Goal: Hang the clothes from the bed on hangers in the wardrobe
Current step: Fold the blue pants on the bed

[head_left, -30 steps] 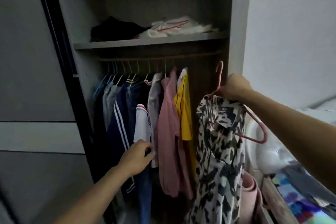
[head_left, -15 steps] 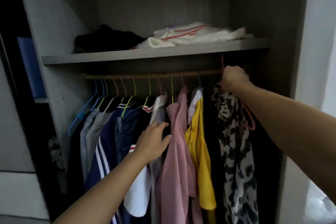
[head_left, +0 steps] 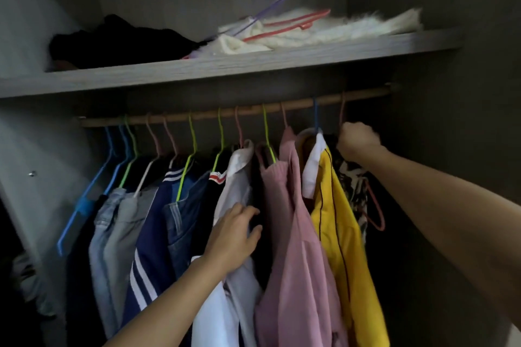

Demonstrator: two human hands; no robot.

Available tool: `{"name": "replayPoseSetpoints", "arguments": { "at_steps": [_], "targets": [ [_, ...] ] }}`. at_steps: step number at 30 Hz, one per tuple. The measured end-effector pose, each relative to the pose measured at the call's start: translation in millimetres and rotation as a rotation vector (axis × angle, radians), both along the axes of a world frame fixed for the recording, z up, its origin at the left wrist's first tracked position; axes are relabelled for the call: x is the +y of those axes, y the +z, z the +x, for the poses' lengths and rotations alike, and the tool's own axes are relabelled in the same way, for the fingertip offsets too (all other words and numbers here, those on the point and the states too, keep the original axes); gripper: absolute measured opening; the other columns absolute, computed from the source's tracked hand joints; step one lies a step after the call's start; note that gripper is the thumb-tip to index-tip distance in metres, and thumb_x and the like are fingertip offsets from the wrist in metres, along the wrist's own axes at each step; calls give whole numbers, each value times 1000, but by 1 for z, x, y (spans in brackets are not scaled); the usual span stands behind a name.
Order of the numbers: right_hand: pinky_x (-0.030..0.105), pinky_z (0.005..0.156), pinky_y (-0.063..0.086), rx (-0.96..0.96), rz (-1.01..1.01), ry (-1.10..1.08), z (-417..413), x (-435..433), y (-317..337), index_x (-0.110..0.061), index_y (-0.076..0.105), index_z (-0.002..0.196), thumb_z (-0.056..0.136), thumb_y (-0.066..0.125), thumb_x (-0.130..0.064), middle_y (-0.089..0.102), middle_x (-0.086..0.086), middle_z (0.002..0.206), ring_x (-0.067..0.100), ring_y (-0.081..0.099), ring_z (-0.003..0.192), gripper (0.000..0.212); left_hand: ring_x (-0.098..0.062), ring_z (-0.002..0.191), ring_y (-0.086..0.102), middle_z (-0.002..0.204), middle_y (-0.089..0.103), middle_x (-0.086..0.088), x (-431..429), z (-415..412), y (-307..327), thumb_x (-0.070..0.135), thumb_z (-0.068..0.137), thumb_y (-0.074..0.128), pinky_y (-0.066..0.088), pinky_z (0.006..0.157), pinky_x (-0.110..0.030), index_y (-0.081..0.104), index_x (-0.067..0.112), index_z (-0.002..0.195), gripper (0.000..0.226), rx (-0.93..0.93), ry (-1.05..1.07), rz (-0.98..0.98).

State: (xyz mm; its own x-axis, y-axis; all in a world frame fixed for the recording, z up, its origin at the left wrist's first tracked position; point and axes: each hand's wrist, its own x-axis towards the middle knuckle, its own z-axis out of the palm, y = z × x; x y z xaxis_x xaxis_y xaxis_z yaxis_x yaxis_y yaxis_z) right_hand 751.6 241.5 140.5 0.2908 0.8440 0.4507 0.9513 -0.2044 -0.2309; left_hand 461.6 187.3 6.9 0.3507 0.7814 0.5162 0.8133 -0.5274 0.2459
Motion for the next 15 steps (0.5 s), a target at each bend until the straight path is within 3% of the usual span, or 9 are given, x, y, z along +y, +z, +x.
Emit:
{"name": "replayPoseSetpoints", "arguments": {
  "at_steps": [2, 6, 10, 15],
  "targets": [
    [33, 63, 44, 69, 3, -31, 2, -8, -4, -11, 58, 98, 94, 51, -23, 60, 13, 95, 31, 58, 80, 15, -23, 104, 58, 116, 55, -2, 2, -4, 6, 33, 93, 52, 49, 84, -39, 58, 18, 123, 34, -58, -39, 34],
    [31, 60, 41, 139, 49, -43, 11, -42, -12, -12, 63, 88, 95, 50, -44, 61, 10, 84, 26, 54, 69, 36, -22, 93, 61, 104, 61, 1, -7, 2, 24, 36, 85, 46, 52, 75, -37, 65, 18, 108, 36, -204, -166, 143],
    [37, 68, 51, 49, 29, -17, 10, -104, -19, -16, 68, 98, 95, 52, -42, 65, 5, 91, 26, 62, 83, 30, -18, 82, 61, 89, 62, 4, -32, 32, 24, 38, 83, 46, 51, 67, -34, 65, 20, 96, 30, -228, -334, 215],
    [30, 65, 41, -117, 126, -25, 21, -187, -15, -25, 69, 99, 91, 51, -35, 67, 6, 95, 33, 63, 88, 21, -14, 66, 57, 70, 58, 5, -71, 83, 12, 35, 81, 48, 49, 59, -34, 62, 21, 77, 21, -151, -488, 248]
  ]
}}
